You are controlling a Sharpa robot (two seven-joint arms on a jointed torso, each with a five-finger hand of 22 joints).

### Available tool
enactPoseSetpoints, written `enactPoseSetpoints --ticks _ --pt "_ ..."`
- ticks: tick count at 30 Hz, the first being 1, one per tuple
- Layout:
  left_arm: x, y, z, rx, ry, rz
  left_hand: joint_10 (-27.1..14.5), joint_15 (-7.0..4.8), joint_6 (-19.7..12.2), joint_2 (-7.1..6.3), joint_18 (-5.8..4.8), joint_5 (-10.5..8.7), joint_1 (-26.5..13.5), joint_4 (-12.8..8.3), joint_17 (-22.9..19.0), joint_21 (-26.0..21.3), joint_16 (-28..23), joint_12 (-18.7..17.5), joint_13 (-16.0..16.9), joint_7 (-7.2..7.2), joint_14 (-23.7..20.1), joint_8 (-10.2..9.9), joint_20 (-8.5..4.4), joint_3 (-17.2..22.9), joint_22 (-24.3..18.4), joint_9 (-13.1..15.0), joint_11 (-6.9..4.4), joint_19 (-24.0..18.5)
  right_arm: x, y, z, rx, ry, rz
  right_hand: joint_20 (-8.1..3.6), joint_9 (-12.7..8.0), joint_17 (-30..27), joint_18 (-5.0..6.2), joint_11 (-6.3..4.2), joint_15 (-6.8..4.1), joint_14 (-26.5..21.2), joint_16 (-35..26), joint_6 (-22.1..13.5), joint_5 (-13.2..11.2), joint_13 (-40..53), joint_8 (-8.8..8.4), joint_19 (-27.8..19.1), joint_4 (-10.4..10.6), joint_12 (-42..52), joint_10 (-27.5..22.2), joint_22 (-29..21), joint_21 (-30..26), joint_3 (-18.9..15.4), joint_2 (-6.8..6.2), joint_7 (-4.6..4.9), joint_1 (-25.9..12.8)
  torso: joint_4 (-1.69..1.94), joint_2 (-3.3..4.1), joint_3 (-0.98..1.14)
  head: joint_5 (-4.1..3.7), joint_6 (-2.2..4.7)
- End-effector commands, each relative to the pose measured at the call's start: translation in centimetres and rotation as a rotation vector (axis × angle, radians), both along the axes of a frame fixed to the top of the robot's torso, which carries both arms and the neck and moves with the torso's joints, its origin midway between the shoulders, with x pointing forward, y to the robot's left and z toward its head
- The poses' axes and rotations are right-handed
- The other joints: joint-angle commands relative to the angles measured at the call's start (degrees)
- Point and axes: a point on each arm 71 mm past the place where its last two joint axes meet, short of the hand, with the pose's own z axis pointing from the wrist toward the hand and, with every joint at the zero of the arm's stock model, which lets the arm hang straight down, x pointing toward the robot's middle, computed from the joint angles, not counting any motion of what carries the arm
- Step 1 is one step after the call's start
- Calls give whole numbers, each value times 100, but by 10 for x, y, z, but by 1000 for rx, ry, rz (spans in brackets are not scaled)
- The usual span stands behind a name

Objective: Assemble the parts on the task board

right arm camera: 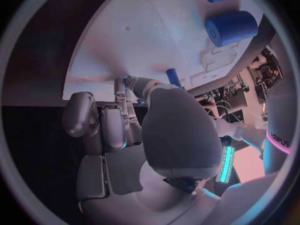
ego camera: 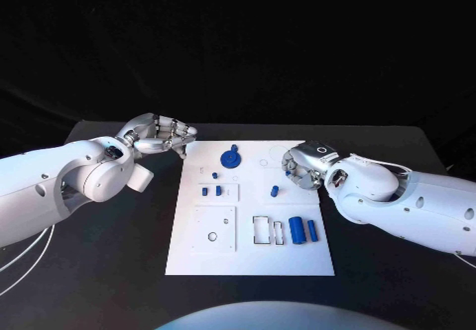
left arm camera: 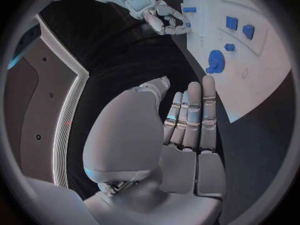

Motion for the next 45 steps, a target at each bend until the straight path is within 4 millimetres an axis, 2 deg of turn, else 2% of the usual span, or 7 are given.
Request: enactPoseSetpoints --ticks 1,12,20,27,28,36,45 --pt "-1 -2 1 1 0 -20 -28 19 -32 -55 79 2 1 -37 -7 -28 -23 8 -5 97 -31 12 6 -7 -8 -8 24 -28 -2 -1 -9 -27 4 -5 -36 81 0 -34 -35 -62 48 36 811 -20 -329 62 14 -27 -151 -15 69 43 85 -44 -185 -62 -1 4 4 8 2" --pt "-1 -2 0 4 5 -21 -44 22 -53 -57 78 2 0 -49 -11 -41 -33 4 -7 103 -29 3 9 -8 -17 -13 29 -25 -2 -2 -8 -6 -3 -10 -40 301 54 -42 -33 -61 71 72 724 -139 -315 172 27 -51 -160 9 104 65 172 -154 -187 -185 -5 5 3 11 -2" --pt "-1 -2 0 6 9 -23 -59 26 -70 -57 78 1 -4 -56 -14 -51 -40 0 -8 107 -28 -4 11 -10 -25 -17 33 -22 -2 -2 -11 -16 31 -12 -33 371 62 -39 -20 -50 71 78 620 -174 -307 160 16 -22 -174 -26 97 32 174 -195 -181 -265 -2 4 1 6 -9" --pt "-1 -2 0 7 13 -25 -73 29 -87 -57 77 1 -10 -62 -16 -61 -46 -4 -9 111 -28 -11 14 -13 -32 -21 37 -19 -1 -3 -13 -23 56 -12 12 282 29 -32 53 6 54 69 151 -107 -275 -160 -2 44 -166 -61 89 -37 211 -214 -32 -387 -4 0 0 0 -20" --pt "-1 -2 0 7 13 -25 -73 29 -87 -57 77 1 -10 -62 -16 -61 -46 -4 -9 111 -28 -11 14 -13 -32 -21 37 -19 -1 -3 -13 -22 60 -12 30 176 24 -32 87 31 47 69 -21 -63 -276 -317 -9 68 -174 -87 86 -58 248 -215 33 -416 -4 1 0 1 -22" --pt "-1 -2 0 9 15 -25 -80 30 -95 -55 77 1 -11 -65 -17 -65 -49 -5 -9 113 -27 -14 15 -13 -35 -23 39 -18 -2 -4 -14 -1 88 -6 69 10 -22 -15 135 76 24 56 -11 -5 -330 -438 -45 99 -254 -229 59 -153 372 -71 67 -427 -5 0 1 0 -30" --pt "-2 -2 0 10 16 -26 -80 30 -95 -55 77 1 -11 -65 -17 -65 -49 -5 -9 113 -27 -14 15 -13 -35 -23 39 -18 -3 -4 -18 -6 112 -5 68 -31 -45 -10 102 56 12 53 178 -24 -372 -379 -45 43 -240 -137 78 -151 431 68 15 -398 -2 0 0 2 -42"
